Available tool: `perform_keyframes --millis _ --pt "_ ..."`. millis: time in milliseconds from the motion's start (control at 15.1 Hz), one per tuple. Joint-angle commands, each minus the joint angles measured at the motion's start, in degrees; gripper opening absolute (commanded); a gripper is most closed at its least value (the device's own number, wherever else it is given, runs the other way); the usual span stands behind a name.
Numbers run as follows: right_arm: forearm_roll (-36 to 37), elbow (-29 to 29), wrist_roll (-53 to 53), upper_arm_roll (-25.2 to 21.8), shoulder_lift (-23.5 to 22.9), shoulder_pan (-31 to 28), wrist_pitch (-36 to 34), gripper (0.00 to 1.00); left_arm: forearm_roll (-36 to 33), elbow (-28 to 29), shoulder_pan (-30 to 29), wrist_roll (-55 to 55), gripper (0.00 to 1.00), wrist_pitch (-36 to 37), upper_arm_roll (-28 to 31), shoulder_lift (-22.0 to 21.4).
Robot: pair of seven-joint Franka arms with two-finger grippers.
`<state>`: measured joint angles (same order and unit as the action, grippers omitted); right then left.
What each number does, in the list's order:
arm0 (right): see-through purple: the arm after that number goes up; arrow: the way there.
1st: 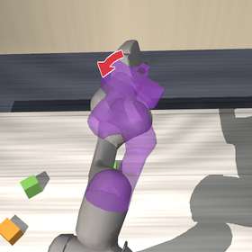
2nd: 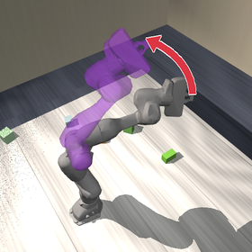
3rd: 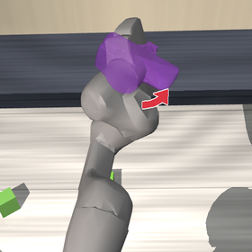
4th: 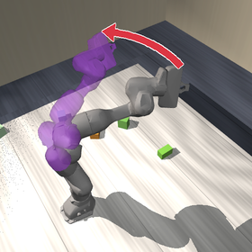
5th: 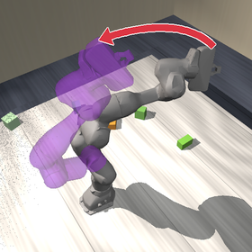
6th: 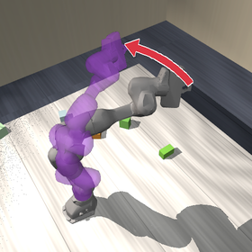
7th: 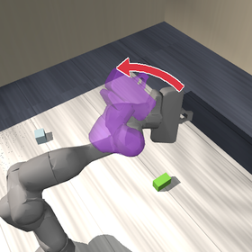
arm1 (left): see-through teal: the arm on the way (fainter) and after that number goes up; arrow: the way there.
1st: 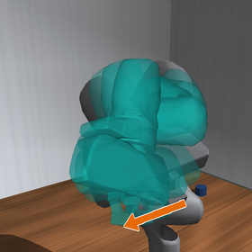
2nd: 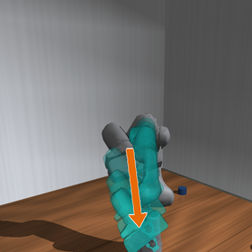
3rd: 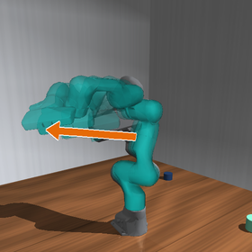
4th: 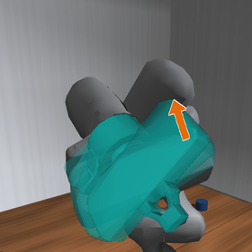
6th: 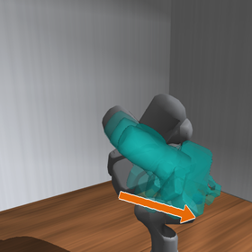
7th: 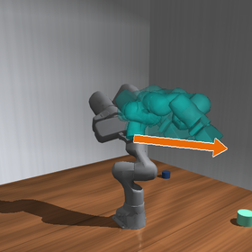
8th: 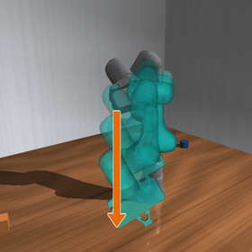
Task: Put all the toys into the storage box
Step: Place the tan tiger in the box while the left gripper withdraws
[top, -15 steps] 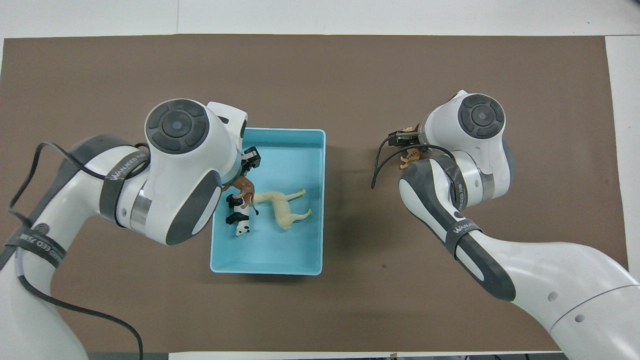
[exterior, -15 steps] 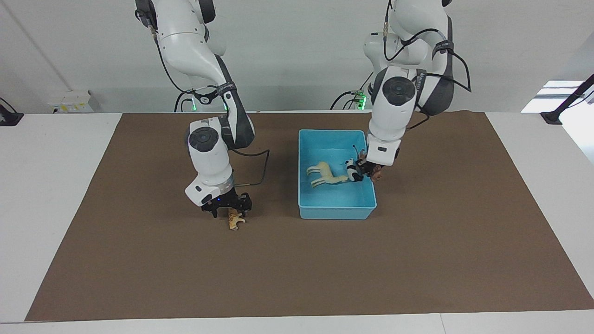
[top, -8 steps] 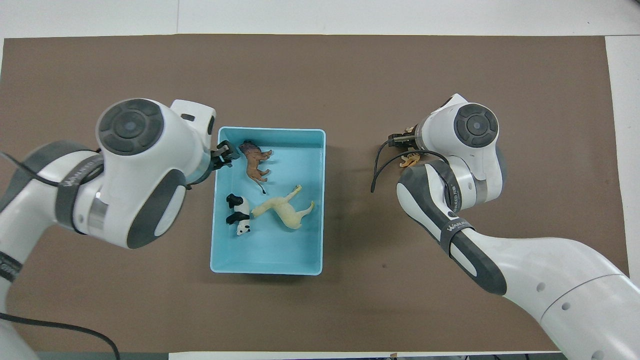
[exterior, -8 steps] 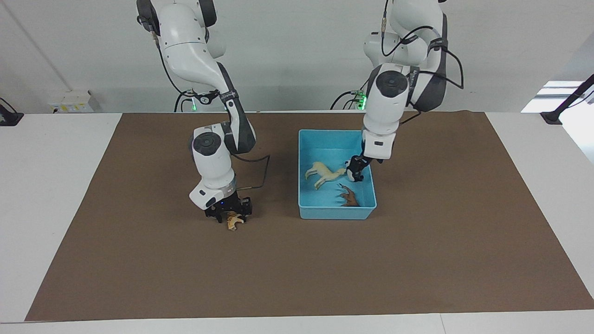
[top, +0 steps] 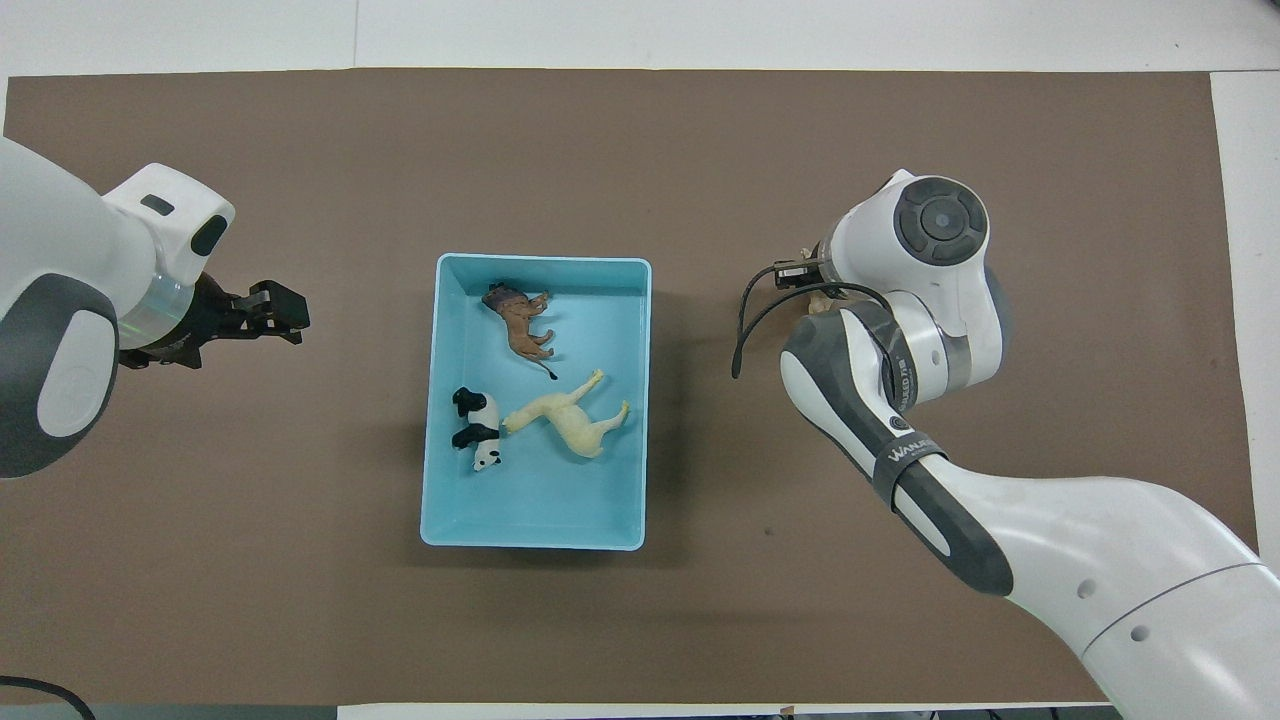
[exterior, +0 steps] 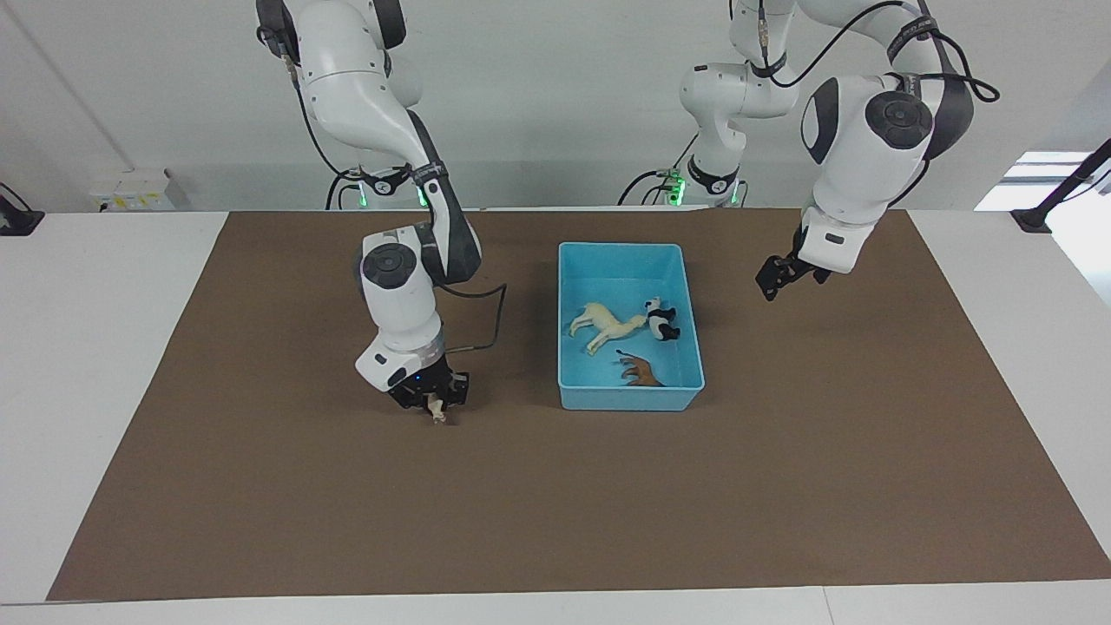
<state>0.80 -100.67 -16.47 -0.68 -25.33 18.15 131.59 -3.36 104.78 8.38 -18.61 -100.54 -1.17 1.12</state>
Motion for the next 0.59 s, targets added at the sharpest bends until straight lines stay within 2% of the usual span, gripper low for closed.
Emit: perform_keyframes --millis 0,132,264,396,528 --pt "-0.71 14.84 -7.05 0.07 -4.28 5.03 -12.46 0.00 0.46 -8.08 -3.45 8.13 1.00 6.13 -0.49 4.32" --pt "-0.44 21.63 -13.64 0.33 -6.65 8.11 -17.06 0.00 1.51 -8.71 -5.82 9.73 1.00 6.67 -1.63 4.95" --pt "-0.53 25.86 -19.54 0.51 -8.41 11.98 -16.81 0.00 3.71 -8.45 -8.63 11.22 1.00 7.02 -3.12 4.42" --pt "-1.75 26.58 -22.89 0.51 -8.68 15.84 -16.28 0.00 3.72 -7.58 -12.32 14.29 1.00 8.60 -5.58 3.55" --pt "-1.85 26.23 -24.12 0.51 -8.86 19.71 -14.98 0.00 3.72 -3.81 -12.69 16.85 1.00 9.31 -6.30 1.01"
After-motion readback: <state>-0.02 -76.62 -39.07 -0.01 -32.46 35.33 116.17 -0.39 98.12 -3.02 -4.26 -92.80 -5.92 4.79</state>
